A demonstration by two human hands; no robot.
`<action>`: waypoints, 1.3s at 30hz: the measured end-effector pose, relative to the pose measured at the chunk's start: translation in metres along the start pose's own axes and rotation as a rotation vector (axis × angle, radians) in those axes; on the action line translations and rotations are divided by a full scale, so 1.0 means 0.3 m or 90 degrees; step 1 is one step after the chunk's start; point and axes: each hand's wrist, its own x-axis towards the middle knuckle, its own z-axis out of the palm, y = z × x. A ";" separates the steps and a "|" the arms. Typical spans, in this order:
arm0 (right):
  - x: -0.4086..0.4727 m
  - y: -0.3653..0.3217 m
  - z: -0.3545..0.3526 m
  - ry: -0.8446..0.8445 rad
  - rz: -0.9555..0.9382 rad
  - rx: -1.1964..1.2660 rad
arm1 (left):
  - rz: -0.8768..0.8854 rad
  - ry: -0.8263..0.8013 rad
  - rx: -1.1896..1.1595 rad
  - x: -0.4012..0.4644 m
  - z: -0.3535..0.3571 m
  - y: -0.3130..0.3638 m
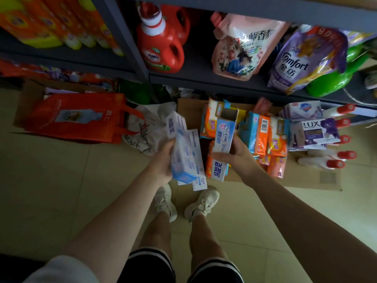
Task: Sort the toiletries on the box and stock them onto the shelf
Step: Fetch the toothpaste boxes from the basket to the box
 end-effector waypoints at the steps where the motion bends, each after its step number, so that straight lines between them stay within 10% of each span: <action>1: 0.001 0.007 -0.004 0.016 0.003 -0.007 | 0.033 0.082 0.107 -0.010 0.015 -0.014; 6: 0.022 0.043 -0.016 0.036 0.020 -0.065 | 0.210 0.302 0.593 0.035 0.000 -0.121; 11: 0.069 0.075 -0.026 0.040 0.029 -0.131 | 0.131 0.449 0.884 0.118 -0.012 -0.173; 23: -0.020 -0.019 0.004 -0.022 -0.025 -0.305 | 0.160 0.294 0.780 -0.154 -0.005 -0.065; 39: -0.205 -0.586 1.028 -0.338 -0.318 -0.626 | 0.149 0.674 0.622 -1.115 -0.690 0.168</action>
